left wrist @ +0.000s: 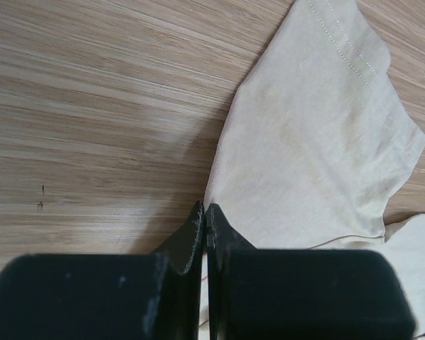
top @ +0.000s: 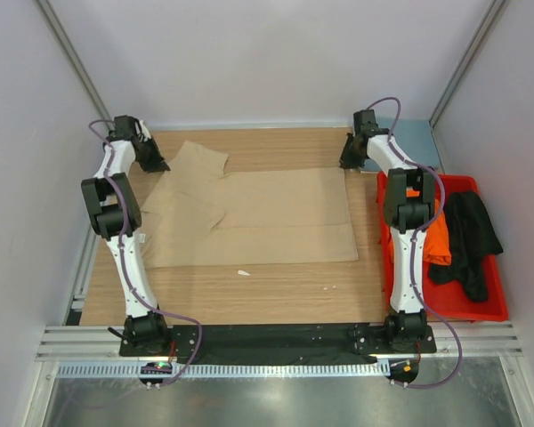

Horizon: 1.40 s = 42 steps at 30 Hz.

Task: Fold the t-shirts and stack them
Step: Fold the tshirt

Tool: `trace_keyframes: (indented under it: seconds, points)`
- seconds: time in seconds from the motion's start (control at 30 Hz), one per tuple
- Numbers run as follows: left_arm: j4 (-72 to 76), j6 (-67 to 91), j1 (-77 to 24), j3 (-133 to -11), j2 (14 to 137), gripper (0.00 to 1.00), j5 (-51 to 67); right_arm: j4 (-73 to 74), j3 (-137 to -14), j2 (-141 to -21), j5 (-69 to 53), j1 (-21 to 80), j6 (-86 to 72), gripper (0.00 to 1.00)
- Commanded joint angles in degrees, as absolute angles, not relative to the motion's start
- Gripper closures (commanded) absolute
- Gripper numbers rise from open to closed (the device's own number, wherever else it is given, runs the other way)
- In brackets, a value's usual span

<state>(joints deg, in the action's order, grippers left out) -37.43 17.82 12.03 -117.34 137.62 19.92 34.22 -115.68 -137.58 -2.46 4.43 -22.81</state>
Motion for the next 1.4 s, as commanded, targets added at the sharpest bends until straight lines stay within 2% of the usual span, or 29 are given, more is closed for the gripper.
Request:
trace_keyframes:
  seconds: [0.0,0.63,1.0,1.37]
  points:
    - [-37.27,18.19,12.48,-119.71,131.93,1.00,19.69,31.38,-113.83,-131.31,-0.26,4.39,-23.29,0.99]
    - [-36.91,20.48,13.09,-119.97,131.05,1.00,21.01,29.26,-113.03,-127.71,-1.32,4.39,-23.90,0.99]
    - [-36.83,22.94,13.01,-113.82,126.21,1.00,19.95,33.92,-112.50,-125.16,-1.67,4.39,-25.40,0.99]
    - [-34.02,25.40,13.01,-107.33,122.97,1.00,19.61,33.66,-104.77,-119.27,-3.16,4.39,-25.84,0.99]
